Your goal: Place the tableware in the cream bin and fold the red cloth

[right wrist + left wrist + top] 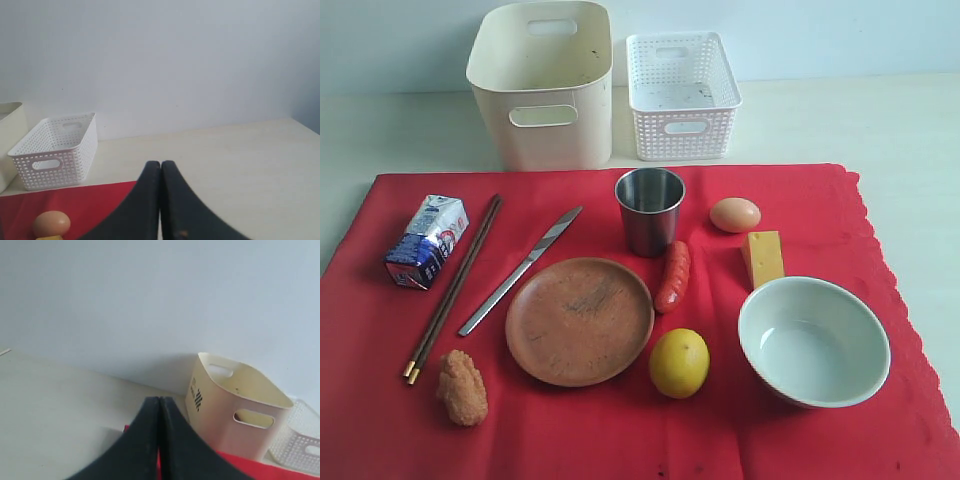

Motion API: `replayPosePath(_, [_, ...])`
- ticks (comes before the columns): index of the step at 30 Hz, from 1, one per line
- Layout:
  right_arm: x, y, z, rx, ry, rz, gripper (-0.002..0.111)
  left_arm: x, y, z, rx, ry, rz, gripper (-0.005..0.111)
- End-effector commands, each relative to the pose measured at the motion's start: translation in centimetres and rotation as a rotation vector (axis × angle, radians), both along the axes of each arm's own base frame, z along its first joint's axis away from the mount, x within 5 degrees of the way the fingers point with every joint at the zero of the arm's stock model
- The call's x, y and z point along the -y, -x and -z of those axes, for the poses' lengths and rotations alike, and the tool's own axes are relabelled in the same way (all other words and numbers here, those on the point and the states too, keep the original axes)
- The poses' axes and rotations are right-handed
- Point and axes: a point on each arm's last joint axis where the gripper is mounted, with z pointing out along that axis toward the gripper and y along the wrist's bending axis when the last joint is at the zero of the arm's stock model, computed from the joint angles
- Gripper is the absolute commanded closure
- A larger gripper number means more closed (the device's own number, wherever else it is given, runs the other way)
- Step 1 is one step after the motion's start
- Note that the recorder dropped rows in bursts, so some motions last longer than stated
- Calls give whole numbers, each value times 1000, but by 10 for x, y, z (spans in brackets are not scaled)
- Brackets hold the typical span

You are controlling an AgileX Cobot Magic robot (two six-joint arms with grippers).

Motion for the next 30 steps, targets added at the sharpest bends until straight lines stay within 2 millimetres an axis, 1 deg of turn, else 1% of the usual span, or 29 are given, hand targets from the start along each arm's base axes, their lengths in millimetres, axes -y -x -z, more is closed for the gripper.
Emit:
replayPosePath(1, [0, 0, -4, 62, 4, 4, 108, 0, 1, -9, 104, 53, 7, 105])
replayPosePath(4, [1, 0, -7, 88, 1, 7, 108, 0, 2, -15, 165, 65, 12, 105])
replayPosePath(6, [1, 1, -8, 99, -38, 7, 108, 1, 3, -19, 210, 64, 15, 105])
replayPosePath(9, [1, 1, -9, 84, -250, 1, 108, 1, 5, -25, 276, 68, 21, 105])
replayPosePath(13, [1, 1, -9, 83, -254, 1, 108, 1, 3, -27, 294, 60, 22, 105])
replayPosePath(17, [1, 1, -9, 84, -252, 1, 108, 1, -5, -23, 217, 24, 14, 105])
replayPosePath(21, [1, 1, -9, 84, -249, 1, 108, 1, -20, -30, 129, 4, 12, 105])
replayPosePath(23, [1, 1, -9, 84, -249, 1, 108, 1, -28, -29, 82, -10, 16, 105])
replayPosePath(27, [1, 1, -9, 85, -239, 2, 108, 3, -46, -25, -34, -67, 33, 105])
replayPosePath(30, [1, 1, -9, 85, -239, 2, 108, 3, -57, -20, -97, -68, 40, 105])
